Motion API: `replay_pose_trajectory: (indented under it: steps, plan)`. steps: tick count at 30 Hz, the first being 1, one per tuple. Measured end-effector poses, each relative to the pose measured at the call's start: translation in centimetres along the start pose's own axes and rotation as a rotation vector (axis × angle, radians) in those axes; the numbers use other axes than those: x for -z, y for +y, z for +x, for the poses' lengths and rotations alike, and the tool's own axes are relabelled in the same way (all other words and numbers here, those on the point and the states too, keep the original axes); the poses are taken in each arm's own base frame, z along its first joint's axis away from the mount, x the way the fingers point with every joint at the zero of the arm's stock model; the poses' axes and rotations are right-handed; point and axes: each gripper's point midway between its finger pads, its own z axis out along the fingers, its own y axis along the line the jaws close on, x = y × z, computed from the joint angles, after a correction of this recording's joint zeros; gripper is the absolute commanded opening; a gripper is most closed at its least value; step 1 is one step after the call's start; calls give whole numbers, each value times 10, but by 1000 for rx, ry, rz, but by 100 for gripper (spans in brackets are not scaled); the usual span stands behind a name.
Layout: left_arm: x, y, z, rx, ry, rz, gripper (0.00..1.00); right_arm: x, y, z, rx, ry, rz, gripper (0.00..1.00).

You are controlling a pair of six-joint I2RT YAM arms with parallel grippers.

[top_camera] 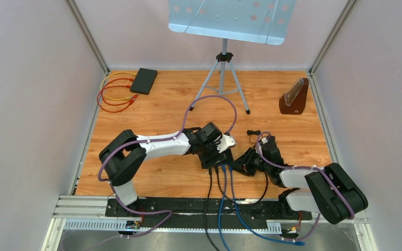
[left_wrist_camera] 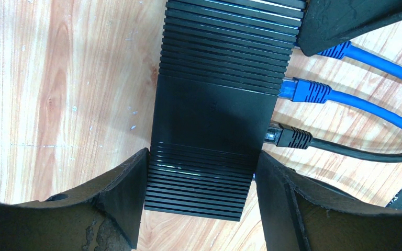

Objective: Pull the plug from the switch port
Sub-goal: Pull the connector from the switch port.

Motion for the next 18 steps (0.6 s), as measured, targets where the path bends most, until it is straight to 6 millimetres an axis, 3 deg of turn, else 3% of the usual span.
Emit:
replay_pose_trajectory:
  steps: [4,9,11,18]
  plan:
    - [0,0,1,1,2,-1,65,-1,2,1,2,8,-17,24]
    - [0,1,1,2,4,-1,64,-1,1,1,3,4,-31,41]
    - [0,1,1,2,4,-1,64,-1,5,0,8,-6,-46,43]
    - [0,-1,0,1,0,10,63,-1,6,-9,11,-55,-45,29]
